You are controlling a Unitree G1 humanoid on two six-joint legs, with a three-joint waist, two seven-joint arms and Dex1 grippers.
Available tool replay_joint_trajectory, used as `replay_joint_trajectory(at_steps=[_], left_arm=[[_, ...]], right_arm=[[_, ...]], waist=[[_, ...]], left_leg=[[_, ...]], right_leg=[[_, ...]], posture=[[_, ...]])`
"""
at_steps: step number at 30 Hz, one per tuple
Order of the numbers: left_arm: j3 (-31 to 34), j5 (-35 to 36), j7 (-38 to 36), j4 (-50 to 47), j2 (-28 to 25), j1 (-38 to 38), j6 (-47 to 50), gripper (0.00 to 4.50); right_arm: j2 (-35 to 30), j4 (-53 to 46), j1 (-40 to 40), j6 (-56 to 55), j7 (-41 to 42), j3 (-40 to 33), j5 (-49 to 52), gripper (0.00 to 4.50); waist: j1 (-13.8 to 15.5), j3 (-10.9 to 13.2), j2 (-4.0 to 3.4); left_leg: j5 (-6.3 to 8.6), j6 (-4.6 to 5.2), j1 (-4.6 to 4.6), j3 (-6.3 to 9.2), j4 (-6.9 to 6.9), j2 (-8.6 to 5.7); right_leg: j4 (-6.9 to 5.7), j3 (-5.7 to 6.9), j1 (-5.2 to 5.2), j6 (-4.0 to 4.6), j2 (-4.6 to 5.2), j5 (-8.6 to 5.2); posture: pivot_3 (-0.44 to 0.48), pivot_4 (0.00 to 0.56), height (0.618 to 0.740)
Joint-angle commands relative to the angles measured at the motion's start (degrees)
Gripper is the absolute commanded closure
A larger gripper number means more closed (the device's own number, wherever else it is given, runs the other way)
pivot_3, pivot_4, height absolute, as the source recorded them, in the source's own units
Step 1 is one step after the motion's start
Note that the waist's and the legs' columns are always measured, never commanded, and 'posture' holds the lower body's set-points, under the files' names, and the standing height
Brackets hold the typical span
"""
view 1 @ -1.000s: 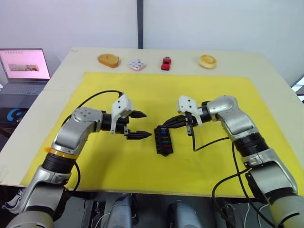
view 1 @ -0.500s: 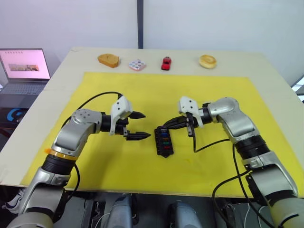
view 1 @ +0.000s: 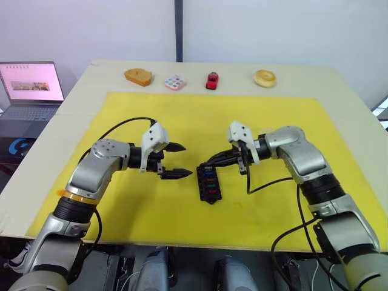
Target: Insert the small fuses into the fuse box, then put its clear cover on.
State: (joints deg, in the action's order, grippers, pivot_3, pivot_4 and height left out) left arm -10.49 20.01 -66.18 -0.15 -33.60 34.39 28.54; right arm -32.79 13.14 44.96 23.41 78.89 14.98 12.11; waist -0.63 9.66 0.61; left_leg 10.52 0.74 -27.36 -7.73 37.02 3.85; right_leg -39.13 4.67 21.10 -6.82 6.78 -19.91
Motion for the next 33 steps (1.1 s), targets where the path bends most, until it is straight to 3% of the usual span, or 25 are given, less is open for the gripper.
replay_joint_trajectory(at_steps=[1, 33], left_arm=[[0.74, 0.61, -0.23, -2.26, -0.61, 0.78, 0.38, 0.04], [1.24, 0.94, 0.87, -3.75, -0.63, -0.03, 1.51, 0.04]], right_arm=[[-0.77, -0.83, 1.55, -0.52, 0.47, -1.35, 0.73, 4.5], [-0.5, 3.49, 0.74, -6.17, 2.36, 2.85, -3.89, 4.5]], waist=[[0.03, 0.0, 0.0], [0.05, 0.0, 0.0]], left_leg=[[0.0, 0.0, 0.0, -0.01, 0.0, 0.0], [0.0, 0.0, 0.0, -0.02, 0.01, 0.0]], right_leg=[[0.0, 0.0, 0.0, 0.0, 0.0, 0.0], [0.0, 0.0, -0.02, 0.0, 0.0, 0.0]], posture=[[0.0, 0.15, 0.74], [0.0, 0.15, 0.74]])
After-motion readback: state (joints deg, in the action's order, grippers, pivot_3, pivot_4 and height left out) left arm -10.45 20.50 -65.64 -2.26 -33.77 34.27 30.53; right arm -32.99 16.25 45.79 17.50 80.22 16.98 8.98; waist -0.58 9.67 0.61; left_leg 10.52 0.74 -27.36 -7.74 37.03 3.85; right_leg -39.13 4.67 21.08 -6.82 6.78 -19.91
